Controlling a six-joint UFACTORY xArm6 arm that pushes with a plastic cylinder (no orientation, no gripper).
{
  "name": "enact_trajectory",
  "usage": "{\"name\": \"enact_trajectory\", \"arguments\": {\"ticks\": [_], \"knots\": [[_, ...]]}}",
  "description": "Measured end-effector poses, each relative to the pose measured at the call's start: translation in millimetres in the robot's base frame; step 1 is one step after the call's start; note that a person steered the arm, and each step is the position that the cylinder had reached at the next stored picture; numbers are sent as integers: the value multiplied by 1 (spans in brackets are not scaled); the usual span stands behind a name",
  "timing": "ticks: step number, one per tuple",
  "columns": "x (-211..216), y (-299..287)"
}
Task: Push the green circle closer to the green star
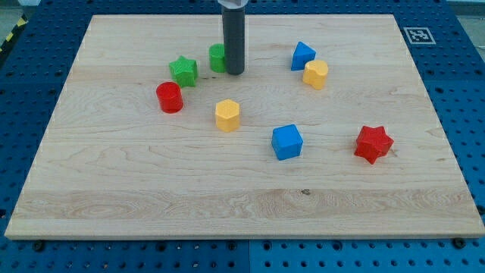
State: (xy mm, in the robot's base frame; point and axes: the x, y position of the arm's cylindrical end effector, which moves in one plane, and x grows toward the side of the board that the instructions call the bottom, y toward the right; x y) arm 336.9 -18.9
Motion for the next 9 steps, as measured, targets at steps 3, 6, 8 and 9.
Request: {"name": "enact_trajectory", "arguments": {"ticks": [3,6,8,9], "knots": [[-39,22],[-42,4],[-42,-5],[-42,-11]]}}
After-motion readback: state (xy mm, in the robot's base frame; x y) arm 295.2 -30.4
